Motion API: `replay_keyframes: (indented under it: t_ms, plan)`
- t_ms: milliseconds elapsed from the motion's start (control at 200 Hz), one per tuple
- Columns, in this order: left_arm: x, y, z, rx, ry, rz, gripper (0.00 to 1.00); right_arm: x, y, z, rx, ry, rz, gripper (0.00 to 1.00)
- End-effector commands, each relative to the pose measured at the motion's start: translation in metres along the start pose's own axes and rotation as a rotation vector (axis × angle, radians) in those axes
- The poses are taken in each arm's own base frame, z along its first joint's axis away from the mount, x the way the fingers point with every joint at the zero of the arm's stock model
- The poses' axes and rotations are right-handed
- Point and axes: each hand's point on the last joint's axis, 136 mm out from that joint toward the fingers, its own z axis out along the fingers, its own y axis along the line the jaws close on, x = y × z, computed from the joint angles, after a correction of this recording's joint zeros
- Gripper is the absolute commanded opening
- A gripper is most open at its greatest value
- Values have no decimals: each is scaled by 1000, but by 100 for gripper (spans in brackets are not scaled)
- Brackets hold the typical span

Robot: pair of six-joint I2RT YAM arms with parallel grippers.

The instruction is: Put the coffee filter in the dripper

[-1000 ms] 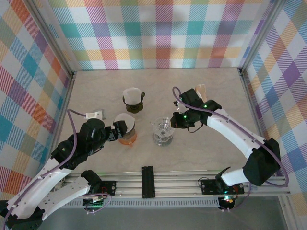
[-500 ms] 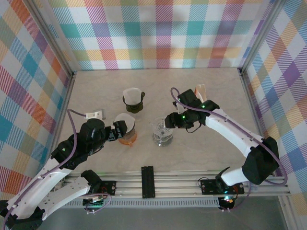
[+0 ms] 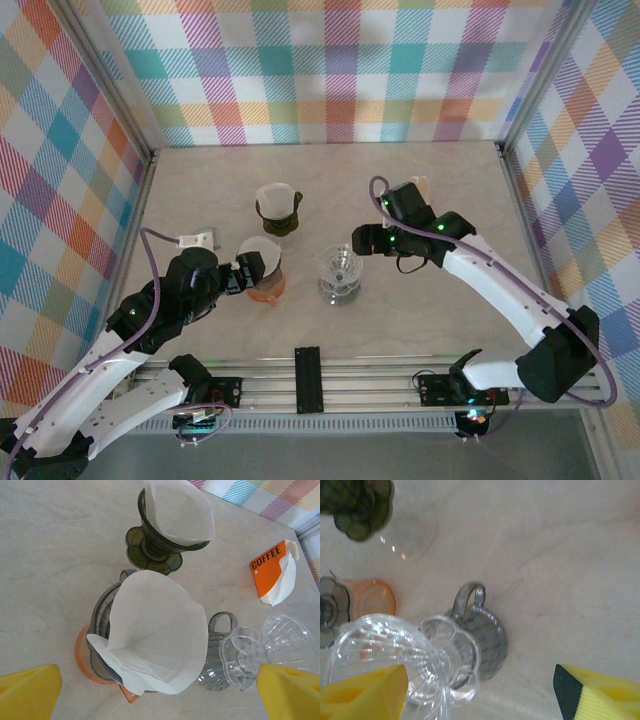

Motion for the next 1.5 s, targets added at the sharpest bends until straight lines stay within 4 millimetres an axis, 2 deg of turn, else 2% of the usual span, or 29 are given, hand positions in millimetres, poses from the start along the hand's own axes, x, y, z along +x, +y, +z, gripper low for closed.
replay_keyframes:
  t_ms: [0, 115, 205, 375, 510, 615, 810, 1075, 1495]
  plan:
    - [-8, 1, -2, -5, -30, 11, 100, -41, -22, -9, 70, -141, 20, 78]
    - [-11, 4, -3, -15, -53, 6, 100, -63, -49, -2, 118, -188, 54, 75]
    - [-12, 6, -4, -12, -74, -6, 100, -78, -72, 12, 160, -200, 68, 72]
    - [-10, 17, -6, -63, -74, -17, 100, -86, -122, 53, 216, -103, 172, 59]
    - [-6, 18, -7, -83, -34, 7, 99, -93, -145, 76, 285, -67, 172, 52]
    - [-6, 16, -6, -75, -29, 14, 99, -95, -154, 87, 324, -47, 157, 50]
    - [-5, 17, -4, -74, -37, 12, 99, -90, -159, 107, 329, -8, 159, 49]
    - [-3, 15, 0, -73, -24, 14, 98, -92, -170, 113, 384, -2, 144, 42]
    - [-2, 14, 0, -66, -20, 9, 98, -97, -173, 114, 414, 9, 127, 31]
